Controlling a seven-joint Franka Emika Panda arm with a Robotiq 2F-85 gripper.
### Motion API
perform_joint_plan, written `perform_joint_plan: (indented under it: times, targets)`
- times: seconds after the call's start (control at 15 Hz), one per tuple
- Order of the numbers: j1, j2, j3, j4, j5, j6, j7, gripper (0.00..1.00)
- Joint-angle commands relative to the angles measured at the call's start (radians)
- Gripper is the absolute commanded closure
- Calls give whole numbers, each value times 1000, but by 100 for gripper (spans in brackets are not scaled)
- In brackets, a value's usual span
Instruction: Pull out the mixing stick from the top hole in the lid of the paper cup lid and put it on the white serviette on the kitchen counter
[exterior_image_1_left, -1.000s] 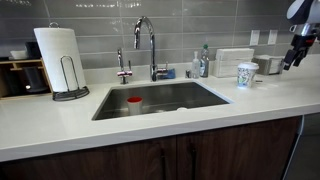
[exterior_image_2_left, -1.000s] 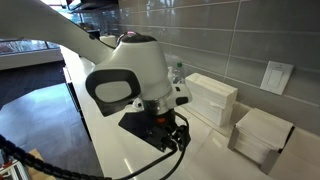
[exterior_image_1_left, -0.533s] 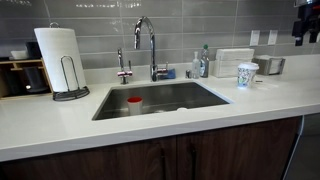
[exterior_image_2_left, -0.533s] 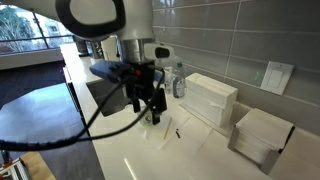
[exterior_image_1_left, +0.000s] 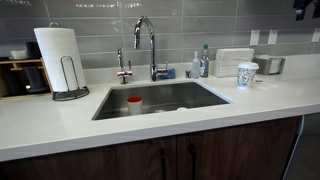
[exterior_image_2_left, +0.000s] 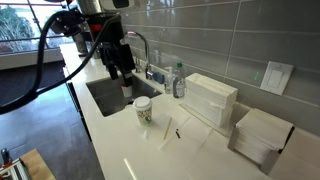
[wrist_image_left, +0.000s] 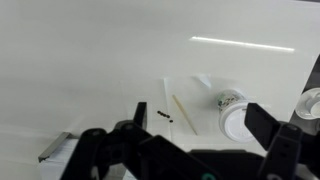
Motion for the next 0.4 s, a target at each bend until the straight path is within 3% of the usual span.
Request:
perform_joint_plan:
  times: [0.0, 0.33]
  targets:
    - [19, -13, -6, -2, -5, -11, 8, 0]
    - [22, -17, -6, -4, -6, -11, 9, 0]
